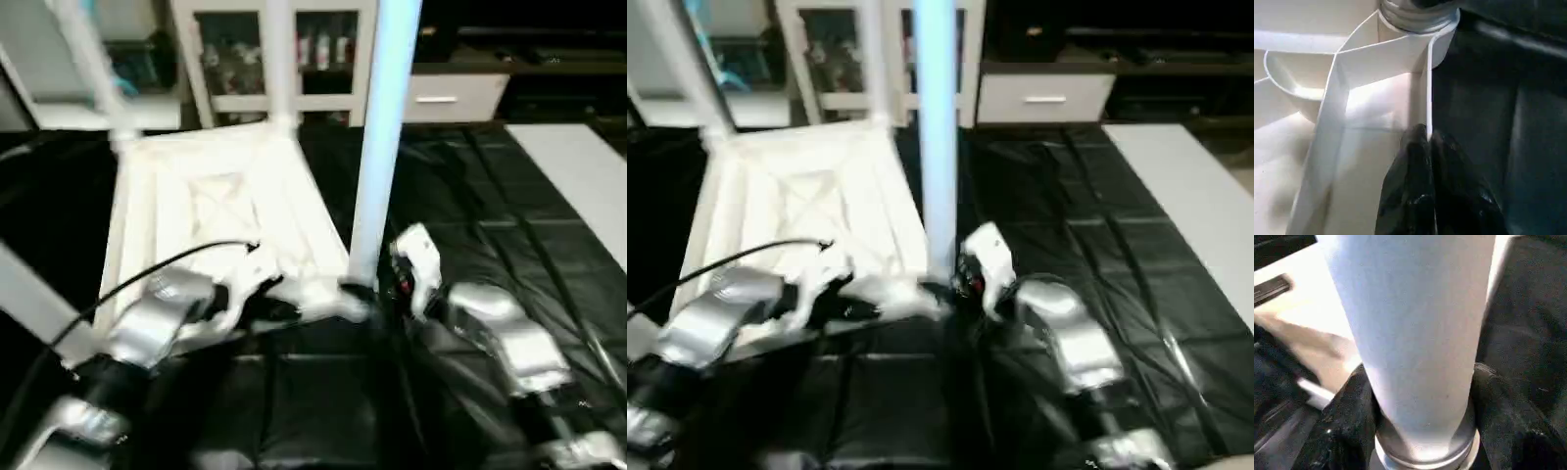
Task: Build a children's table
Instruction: Rotate leg to tighten
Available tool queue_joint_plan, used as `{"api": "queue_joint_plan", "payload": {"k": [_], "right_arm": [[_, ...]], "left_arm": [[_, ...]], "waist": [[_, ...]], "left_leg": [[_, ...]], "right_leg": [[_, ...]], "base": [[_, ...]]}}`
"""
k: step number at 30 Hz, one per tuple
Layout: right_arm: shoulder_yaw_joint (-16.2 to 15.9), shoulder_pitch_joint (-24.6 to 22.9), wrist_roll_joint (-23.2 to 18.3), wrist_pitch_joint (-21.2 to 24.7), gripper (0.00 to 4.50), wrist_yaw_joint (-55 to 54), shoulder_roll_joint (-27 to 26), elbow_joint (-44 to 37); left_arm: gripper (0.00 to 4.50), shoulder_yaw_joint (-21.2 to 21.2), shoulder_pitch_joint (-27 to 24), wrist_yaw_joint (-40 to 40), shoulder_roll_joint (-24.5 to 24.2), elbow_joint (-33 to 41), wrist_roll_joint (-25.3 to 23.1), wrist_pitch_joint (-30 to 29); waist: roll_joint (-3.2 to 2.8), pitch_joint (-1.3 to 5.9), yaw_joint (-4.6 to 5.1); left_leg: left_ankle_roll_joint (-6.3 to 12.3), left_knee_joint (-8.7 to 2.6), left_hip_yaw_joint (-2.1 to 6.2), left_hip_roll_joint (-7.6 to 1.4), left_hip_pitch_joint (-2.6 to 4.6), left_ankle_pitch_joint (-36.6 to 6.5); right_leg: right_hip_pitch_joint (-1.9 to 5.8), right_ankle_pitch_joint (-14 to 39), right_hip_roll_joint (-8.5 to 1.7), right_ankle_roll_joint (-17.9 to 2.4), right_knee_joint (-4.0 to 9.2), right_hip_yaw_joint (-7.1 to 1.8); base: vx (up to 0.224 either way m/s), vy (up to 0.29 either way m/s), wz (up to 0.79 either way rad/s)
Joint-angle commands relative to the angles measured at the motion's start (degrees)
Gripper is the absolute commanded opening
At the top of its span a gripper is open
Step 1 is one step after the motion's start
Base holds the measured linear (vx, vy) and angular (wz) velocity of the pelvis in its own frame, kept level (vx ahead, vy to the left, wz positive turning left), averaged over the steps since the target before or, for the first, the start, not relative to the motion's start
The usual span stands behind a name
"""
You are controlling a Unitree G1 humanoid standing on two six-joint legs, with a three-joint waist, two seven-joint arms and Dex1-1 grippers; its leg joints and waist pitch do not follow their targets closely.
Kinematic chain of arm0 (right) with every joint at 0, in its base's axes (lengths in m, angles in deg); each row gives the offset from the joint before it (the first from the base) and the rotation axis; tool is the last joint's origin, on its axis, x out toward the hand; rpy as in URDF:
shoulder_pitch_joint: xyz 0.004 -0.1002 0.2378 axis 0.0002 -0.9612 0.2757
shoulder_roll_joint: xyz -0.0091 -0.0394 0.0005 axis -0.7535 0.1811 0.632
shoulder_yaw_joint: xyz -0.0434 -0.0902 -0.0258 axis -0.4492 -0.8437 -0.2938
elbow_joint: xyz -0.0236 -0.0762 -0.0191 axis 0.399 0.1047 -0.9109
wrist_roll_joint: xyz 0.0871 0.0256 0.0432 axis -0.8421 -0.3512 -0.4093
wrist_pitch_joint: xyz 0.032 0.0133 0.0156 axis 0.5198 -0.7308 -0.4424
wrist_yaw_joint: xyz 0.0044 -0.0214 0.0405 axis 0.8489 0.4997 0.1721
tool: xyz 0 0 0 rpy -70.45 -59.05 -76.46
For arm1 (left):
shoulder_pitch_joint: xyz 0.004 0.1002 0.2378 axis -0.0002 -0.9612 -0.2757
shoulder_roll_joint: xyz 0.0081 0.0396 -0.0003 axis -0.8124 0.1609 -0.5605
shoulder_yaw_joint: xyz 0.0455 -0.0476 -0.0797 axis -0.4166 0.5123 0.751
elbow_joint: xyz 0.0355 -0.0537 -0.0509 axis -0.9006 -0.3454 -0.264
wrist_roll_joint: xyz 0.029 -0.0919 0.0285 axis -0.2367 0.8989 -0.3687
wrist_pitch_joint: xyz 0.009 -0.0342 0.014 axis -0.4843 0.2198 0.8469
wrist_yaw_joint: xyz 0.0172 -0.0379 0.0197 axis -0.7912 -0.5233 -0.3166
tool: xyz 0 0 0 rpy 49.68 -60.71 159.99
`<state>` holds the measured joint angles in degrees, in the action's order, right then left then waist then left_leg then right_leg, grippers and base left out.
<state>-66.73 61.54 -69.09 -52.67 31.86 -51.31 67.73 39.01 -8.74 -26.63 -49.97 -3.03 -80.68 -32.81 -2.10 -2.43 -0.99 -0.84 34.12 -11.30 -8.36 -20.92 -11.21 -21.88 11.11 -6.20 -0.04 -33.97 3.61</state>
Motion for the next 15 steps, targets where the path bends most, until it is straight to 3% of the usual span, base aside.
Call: {"api": "queue_joint_plan", "payload": {"k": [1,3,4,7,11,13,15], "right_arm": [[1.2,1.0,2.2,1.8,2.37,-12.0,-5.5,3.6],[2.5,1.2,2.3,1.5,2.36,-16.5,-8.7,4.3],[3.2,1.4,2.8,0.7,2.36,-19.2,-10.3,4.6],[4.8,2.0,3.9,-0.7,2.36,-26.7,-15.0,5.7],[4.8,2.4,4.9,-2.0,2.36,-30.7,-17.8,6.4],[4.2,2.6,5.5,-2.4,2.35,-30.9,-18.7,6.8],[2.8,2.7,5.1,-3.0,2.35,-27.5,-18.5,6.6]], "left_arm": [[0.00,-0.1,2.1,-4.7,3.7,-1.9,-0.2,-0.7],[0.00,0.1,3.0,-7.4,5.3,-3.0,-0.9,-0.3],[0.00,0.3,3.4,-8.7,6.1,-3.7,-1.1,-0.2],[0.00,1.1,5.0,-12.6,8.5,-6.2,-1.8,0.5],[0.00,1.7,6.1,-14.9,9.9,-7.9,-2.1,1.5],[0.00,1.6,6.3,-15.1,10.0,-8.3,-2.2,1.7],[0.00,1.5,6.0,-14.6,9.6,-8.1,-2.2,1.8]], "waist": [[-0.12,2.24,0.55],[-0.03,2.17,1.15],[-0.61,2.14,1.38],[-0.65,2.31,1.83],[-0.72,2.09,1.73],[-0.81,2.14,1.91],[-0.87,2.12,1.85]], "left_leg": [[-4.53,-5.36,3.16,-4.14,1.64,-28.6],[-4.78,-5.50,3.60,-4.09,1.42,-30.1],[-5.10,-5.54,3.75,-4.08,1.61,-31.3],[-5.50,-6.03,4.01,-4.16,1.48,-33.3],[-5.34,-5.94,3.63,-3.94,2.29,-35.3],[-5.30,-6.31,3.95,-4.01,1.82,-35.8],[-5.29,-6.45,3.85,-4.07,1.79,-35.9]], "right_leg": [[-0.02,31.7,-3.12,-6.7,5.91,-2.27],[0.13,33.9,-3.17,-5.4,6.15,-1.90],[-0.09,34.6,-3.19,-4.8,6.35,-1.81],[0.15,30.9,-2.92,-4.8,6.36,-1.46],[-0.75,30.1,-2.80,-5.4,6.80,-1.71],[-0.18,29.2,-2.81,-5.1,6.55,-1.56],[-0.25,28.2,-2.87,-5.2,6.47,-1.71]], "base": [[0.000,0.000,0.00],[0.000,0.000,0.00],[0.000,0.000,0.00],[0.000,0.000,0.00],[0.000,0.000,0.00],[0.000,0.000,0.00],[0.000,0.000,0.00]]}}
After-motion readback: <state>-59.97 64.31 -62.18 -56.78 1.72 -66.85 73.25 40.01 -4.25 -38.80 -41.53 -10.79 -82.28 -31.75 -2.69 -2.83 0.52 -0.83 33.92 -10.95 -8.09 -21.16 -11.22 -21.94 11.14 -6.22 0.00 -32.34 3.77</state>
